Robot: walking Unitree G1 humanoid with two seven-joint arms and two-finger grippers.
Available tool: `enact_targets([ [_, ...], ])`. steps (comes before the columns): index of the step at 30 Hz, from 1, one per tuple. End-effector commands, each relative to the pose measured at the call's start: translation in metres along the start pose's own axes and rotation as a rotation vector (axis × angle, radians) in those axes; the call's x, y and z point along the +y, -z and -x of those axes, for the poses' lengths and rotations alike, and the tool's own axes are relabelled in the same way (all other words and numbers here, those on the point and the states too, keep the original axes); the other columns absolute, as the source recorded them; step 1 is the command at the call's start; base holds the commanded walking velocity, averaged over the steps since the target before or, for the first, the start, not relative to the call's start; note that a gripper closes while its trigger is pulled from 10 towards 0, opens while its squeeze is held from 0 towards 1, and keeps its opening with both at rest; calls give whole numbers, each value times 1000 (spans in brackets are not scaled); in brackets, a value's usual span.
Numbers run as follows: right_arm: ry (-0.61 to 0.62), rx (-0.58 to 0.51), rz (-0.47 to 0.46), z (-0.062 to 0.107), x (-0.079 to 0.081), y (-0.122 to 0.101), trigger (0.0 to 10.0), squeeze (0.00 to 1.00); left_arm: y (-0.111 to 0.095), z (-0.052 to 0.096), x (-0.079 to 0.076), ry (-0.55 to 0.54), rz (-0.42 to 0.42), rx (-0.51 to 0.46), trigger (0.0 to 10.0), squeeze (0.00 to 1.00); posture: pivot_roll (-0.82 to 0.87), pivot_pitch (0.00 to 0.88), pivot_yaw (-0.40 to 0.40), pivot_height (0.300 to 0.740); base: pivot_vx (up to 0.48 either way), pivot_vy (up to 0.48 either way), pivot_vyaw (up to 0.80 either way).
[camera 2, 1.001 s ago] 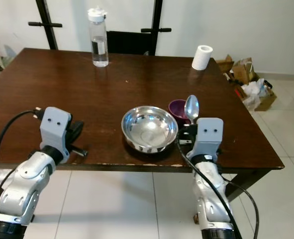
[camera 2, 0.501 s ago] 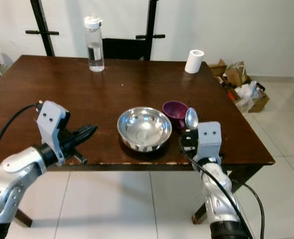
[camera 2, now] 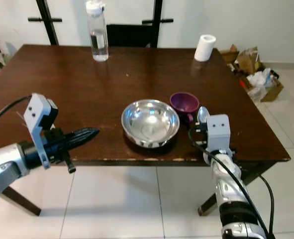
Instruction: Setting the table
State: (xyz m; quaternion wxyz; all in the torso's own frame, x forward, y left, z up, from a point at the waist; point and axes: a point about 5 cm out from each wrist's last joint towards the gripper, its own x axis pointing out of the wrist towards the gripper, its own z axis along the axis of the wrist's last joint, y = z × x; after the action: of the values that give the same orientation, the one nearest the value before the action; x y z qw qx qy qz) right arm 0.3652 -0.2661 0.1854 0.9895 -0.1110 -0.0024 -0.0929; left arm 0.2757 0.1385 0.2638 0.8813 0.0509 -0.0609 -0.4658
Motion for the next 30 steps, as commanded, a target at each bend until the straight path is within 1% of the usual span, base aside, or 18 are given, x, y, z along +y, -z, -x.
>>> enact_targets([
  [1, 3, 2, 6, -1, -4, 1, 10000, 0, -3, 0, -8, 62, -3, 13, 10000, 0, 146, 269, 111, 740, 0, 0, 0],
  [4, 3, 1, 11, -2, -4, 0, 10000, 0, -4, 0, -10, 77, -3, 15, 10000, 0, 146, 269, 111, 740, 0, 0, 0],
  [7, -12, 9, 7, -8, -5, -2, 10000, 0, -9, 0, -16, 144, 19, 30, 10000, 0, 152, 281, 121, 740, 0, 0, 0],
  [9, -29, 12, 15, -10, -3, -2, 10000, 0, -8, 1, -20, 179, 21, 51, 10000, 0, 151, 287, 125, 740, 0, 0, 0],
  [13, -35, 13, 36, -11, -3, -2, 10000, 0, -6, 2, -24, 190, 26, 61, 10000, 0, 155, 289, 125, 740, 0, 0, 0],
  [16, -29, 28, 57, -13, -6, 0, 10000, 0, -4, 2, -28, 186, 40, 62, 10000, 0, 157, 291, 121, 740, 0, 0, 0],
  [23, -20, 33, 74, -15, -10, 1, 10000, 0, -3, 4, -29, 178, 46, 70, 10000, 0, 158, 287, 120, 740, 0, 0, 0],
  [27, -20, 20, 43, -19, -8, -5, 10000, 0, -4, 4, -29, 174, 44, 72, 10000, 0, 165, 278, 117, 740, 0, 0, 0],
  [30, -12, 9, 58, -22, -5, -11, 10000, 0, -4, 4, -30, 169, 44, 71, 10000, 0, 166, 275, 116, 740, 0, 0, 0],
])
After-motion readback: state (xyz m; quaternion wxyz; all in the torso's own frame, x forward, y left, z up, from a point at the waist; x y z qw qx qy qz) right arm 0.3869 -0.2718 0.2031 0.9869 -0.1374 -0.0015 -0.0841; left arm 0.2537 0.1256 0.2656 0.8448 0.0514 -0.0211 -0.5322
